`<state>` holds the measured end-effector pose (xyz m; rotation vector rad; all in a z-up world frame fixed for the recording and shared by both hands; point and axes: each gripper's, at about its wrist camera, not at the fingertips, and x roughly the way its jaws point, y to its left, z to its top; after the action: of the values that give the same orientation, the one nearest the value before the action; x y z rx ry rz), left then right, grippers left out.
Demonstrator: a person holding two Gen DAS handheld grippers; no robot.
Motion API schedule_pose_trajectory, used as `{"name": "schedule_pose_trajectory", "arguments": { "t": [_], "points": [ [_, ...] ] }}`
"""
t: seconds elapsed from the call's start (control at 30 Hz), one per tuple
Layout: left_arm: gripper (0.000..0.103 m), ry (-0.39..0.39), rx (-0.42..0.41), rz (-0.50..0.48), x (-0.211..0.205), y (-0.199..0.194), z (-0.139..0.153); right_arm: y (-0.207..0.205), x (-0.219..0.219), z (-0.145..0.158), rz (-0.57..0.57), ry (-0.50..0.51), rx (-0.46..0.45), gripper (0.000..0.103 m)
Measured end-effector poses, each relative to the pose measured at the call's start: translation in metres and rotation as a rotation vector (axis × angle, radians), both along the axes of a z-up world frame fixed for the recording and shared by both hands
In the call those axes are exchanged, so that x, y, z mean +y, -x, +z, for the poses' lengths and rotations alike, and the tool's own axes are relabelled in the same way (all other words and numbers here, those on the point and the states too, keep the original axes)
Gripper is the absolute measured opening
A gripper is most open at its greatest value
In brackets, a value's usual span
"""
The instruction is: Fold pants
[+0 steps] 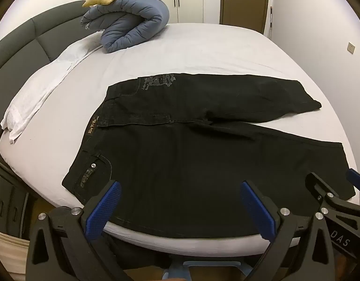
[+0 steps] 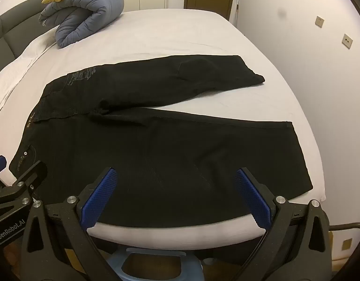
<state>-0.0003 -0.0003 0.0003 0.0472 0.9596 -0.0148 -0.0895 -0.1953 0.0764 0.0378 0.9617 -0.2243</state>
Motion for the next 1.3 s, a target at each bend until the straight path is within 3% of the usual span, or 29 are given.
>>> {"name": "schedule_pose_trajectory", "arguments": {
  "t": [0.87, 1.3],
  "points": [
    [0.103, -0.008, -0.005, 0.02, 0.01, 0.001, 0.0, 0.006, 0.009, -0.006, -0.001, -0.001, 0.008, 0.103],
    [0.103, -0.044, -0.038, 0.101, 0.051, -0.008, 0.004, 0.008, 0.004, -0.006, -0.007, -0.008, 0.009, 0.103]
  ]
}}
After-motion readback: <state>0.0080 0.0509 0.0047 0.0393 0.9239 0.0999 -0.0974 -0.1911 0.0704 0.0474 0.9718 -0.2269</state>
